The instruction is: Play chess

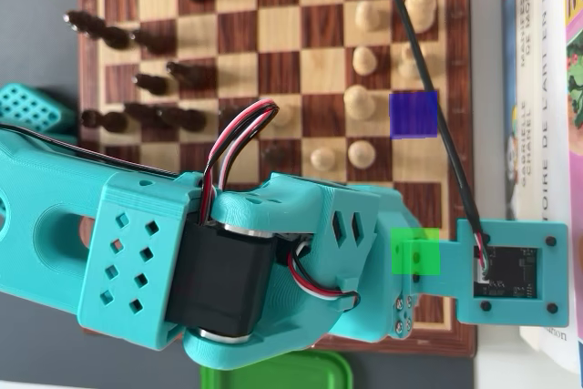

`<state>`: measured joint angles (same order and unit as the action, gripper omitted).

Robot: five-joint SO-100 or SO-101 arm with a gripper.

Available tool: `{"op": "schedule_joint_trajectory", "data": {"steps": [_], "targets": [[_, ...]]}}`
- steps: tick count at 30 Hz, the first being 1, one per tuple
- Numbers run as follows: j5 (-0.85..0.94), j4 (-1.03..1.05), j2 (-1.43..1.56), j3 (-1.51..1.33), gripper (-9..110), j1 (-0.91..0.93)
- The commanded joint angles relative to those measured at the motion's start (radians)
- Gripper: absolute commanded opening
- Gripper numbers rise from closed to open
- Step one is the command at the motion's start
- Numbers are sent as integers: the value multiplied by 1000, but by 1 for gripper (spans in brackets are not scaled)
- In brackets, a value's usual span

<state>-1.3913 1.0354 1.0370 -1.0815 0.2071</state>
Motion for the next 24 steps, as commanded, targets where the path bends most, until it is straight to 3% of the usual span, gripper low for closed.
{"op": "schedule_joint_trajectory", "data": {"steps": [1,24], "targets": [[6,-9,14,54,5,0],[5,-9,11,54,5,-17]]}}
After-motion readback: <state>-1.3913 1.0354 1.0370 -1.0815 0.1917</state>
